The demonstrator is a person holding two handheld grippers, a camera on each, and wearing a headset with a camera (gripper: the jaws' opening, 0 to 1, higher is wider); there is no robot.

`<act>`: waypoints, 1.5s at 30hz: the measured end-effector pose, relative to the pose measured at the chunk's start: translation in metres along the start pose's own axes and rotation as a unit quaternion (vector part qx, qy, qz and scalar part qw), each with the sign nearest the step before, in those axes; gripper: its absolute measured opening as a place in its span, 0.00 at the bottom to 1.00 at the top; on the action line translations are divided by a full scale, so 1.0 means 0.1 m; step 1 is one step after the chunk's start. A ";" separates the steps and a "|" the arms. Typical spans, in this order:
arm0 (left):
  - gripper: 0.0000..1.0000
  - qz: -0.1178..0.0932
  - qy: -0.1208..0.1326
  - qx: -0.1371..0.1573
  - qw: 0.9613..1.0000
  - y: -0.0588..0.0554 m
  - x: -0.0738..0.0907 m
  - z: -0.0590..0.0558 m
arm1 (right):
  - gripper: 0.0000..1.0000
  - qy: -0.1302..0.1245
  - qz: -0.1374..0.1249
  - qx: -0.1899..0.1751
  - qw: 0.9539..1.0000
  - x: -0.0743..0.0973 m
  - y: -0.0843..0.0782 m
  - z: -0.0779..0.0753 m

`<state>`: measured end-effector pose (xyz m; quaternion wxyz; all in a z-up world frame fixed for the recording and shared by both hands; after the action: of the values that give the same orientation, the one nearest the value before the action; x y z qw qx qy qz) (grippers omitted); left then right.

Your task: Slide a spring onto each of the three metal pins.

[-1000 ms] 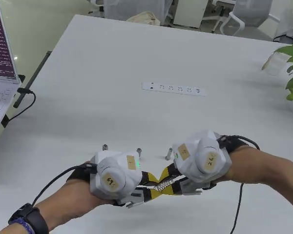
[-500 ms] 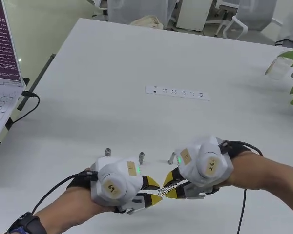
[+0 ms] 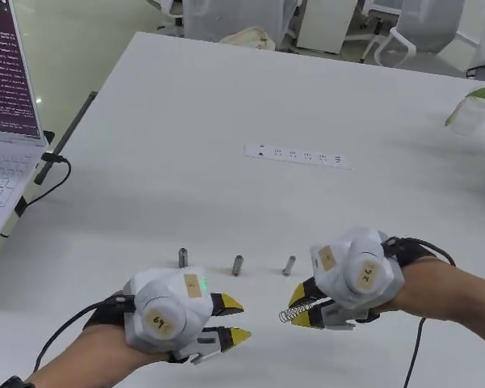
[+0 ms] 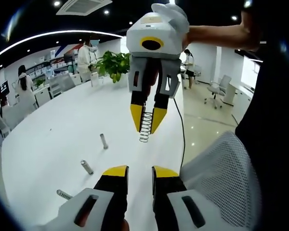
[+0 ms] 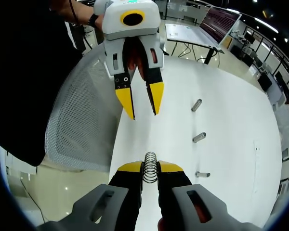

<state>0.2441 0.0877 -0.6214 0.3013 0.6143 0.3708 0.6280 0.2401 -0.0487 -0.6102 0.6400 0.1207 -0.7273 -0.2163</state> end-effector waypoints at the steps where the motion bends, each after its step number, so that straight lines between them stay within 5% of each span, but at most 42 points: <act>1: 0.12 -0.002 0.004 0.003 1.000 0.00 0.02 0.01 | 0.09 -0.001 0.001 -0.001 1.000 0.00 -0.01 0.00; 22: 0.18 -0.007 0.083 0.056 0.995 -0.26 0.48 0.21 | 0.09 -0.018 0.022 -0.024 0.999 0.11 -0.30 -0.21; 45: 0.28 -0.027 0.155 0.105 0.982 -0.40 0.87 0.33 | 0.09 -0.021 0.041 -0.031 0.998 0.11 -0.40 -0.49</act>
<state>0.2680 0.1850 -0.6077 0.1910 0.5274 0.4937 0.6646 0.2828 -0.0968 -0.6153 0.6367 0.0666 -0.7376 -0.2148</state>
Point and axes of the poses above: the centre of the closed fingertips' face, and the gripper's own axes: x roughly backward along the fingers, z roughly to its left, y roughly out of its top, the point moved 6 cm from there along x, roughly backward along the fingers, and after that the axes turned 4 degrees about -y, right-handed, at the moved point
